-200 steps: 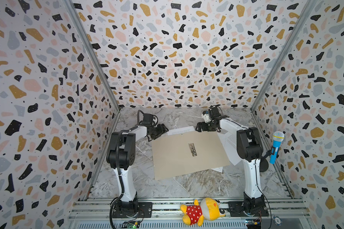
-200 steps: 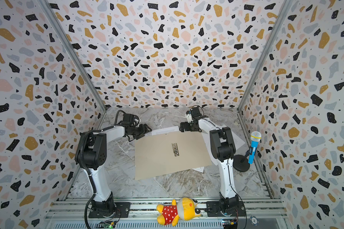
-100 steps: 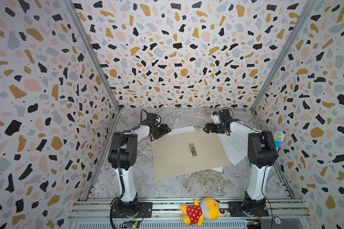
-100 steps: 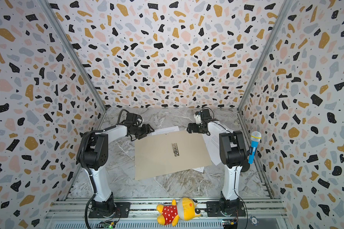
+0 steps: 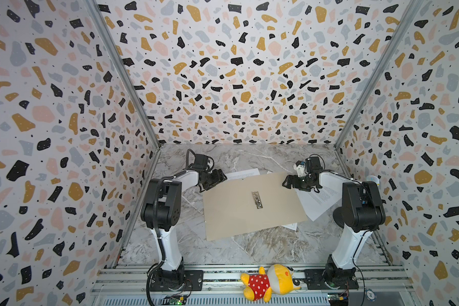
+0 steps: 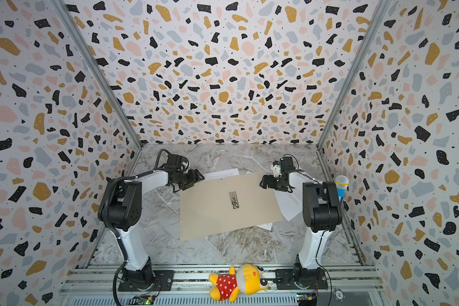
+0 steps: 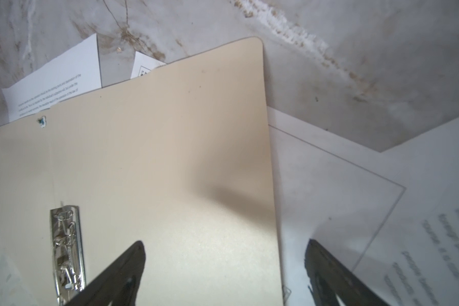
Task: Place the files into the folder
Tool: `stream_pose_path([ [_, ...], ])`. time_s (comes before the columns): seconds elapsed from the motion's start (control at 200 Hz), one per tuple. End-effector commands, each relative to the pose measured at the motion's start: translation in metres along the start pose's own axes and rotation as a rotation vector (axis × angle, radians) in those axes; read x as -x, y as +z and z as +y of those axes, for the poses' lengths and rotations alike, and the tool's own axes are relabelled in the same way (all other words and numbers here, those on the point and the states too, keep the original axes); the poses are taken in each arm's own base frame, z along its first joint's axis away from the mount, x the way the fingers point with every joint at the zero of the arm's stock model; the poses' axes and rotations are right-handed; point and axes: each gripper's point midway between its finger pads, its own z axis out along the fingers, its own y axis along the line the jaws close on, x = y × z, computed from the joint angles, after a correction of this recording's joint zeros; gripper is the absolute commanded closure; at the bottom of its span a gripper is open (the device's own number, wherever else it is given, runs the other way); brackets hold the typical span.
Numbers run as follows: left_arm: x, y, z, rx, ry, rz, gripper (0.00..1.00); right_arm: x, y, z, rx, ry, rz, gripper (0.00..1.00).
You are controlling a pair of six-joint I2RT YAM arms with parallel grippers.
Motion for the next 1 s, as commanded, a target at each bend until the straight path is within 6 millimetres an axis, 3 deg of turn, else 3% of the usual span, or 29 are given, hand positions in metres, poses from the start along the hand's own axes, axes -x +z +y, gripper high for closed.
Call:
stream_pose_path([
  [0.0, 0.002, -0.009, -0.005, -0.007, 0.007, -0.032, 0.21, 0.007, -0.017, 0.014, 0.044, -0.034, -0.047, 0.06],
  [0.235, -0.002, -0.012, -0.001, 0.004, -0.001, -0.032, 0.2, -0.004, -0.01, 0.015, 0.07, -0.022, -0.009, 0.08],
  [0.696, 0.005, -0.021, 0.008, 0.007, -0.02, -0.052, 0.19, -0.002, -0.023, 0.041, 0.193, 0.007, -0.015, 0.12],
  [0.996, 0.024, -0.011, 0.001, -0.021, -0.008, -0.063, 0.19, -0.009, -0.028, 0.059, 0.265, 0.01, 0.002, 0.16],
])
